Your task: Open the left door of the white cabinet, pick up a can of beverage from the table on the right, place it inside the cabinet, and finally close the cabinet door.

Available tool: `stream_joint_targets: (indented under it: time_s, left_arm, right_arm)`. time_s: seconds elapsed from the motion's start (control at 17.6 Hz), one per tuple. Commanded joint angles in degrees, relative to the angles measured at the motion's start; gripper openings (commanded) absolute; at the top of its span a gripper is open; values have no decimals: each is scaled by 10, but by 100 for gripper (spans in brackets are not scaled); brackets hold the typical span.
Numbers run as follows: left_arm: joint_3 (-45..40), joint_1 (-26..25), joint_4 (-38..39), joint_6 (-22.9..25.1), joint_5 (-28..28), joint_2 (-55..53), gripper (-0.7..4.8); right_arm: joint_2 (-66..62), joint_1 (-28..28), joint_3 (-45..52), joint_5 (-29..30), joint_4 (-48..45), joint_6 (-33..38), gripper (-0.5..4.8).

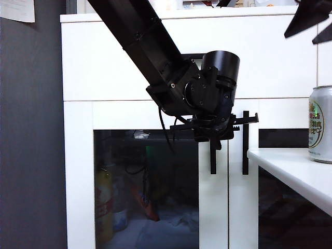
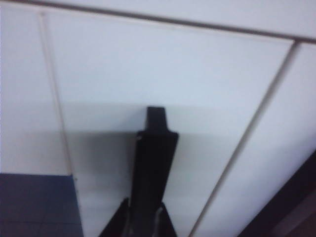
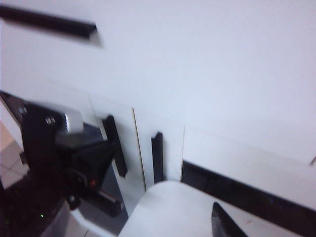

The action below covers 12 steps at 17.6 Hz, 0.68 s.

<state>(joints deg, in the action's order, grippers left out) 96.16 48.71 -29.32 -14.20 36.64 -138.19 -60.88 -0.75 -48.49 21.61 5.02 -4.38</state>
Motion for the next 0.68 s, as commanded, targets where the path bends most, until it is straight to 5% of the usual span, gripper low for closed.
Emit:
stream_joint_targets:
  time_s: [0.06, 0.68]
  left_arm:
    - [2, 1, -12, -8, -9, 2, -6]
    - [2, 1, -11, -8, -9, 2, -5]
  right_arm:
    - [14, 2, -4, -18, -10, 2, 367]
    - [42, 14, -4, -26, -13, 30, 367]
